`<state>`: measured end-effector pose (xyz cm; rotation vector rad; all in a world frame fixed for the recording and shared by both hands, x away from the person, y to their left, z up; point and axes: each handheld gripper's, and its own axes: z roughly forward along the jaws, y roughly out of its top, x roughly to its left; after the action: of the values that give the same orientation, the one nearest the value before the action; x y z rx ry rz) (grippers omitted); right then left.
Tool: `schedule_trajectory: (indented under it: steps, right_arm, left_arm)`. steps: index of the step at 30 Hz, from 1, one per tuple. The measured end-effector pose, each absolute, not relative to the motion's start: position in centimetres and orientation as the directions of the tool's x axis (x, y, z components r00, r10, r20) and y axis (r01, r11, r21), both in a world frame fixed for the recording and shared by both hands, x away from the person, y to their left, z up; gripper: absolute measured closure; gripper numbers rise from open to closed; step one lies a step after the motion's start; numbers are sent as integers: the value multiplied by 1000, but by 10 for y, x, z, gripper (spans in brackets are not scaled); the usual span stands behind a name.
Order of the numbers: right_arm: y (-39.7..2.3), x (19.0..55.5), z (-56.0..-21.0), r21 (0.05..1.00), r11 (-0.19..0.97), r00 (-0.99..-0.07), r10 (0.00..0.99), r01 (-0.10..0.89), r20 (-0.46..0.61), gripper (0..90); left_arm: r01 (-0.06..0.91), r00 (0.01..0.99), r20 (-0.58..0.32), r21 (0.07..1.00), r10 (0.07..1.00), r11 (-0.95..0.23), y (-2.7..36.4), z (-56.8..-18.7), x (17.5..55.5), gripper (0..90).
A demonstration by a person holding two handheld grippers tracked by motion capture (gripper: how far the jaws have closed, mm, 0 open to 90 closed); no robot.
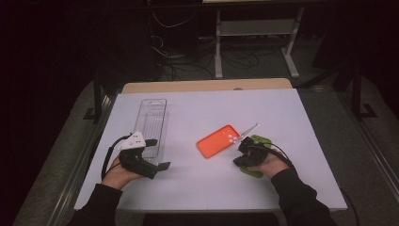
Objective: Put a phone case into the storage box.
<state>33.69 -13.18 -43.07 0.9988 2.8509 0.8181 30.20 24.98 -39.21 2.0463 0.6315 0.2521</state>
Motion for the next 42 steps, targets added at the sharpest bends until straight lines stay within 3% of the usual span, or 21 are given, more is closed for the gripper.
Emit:
schedule_trajectory:
  steps: [28, 36, 42]
  right_arm:
    - [-189, 330, -429, 448, 591, -701, 703, 671, 123, 885]
    - [-194, 328, -422, 493, 565, -699, 703, 662, 132, 883]
    - [-208, 323, -404, 571, 480, -673, 718, 665, 180, 726]
  left_arm:
    - [333, 844, -75, 850, 530, -409, 249, -393, 302, 0]
    - [334, 844, -76, 849, 530, -410, 249, -394, 302, 0]
    - [333, 844, -75, 850, 531, -408, 249, -393, 302, 0]
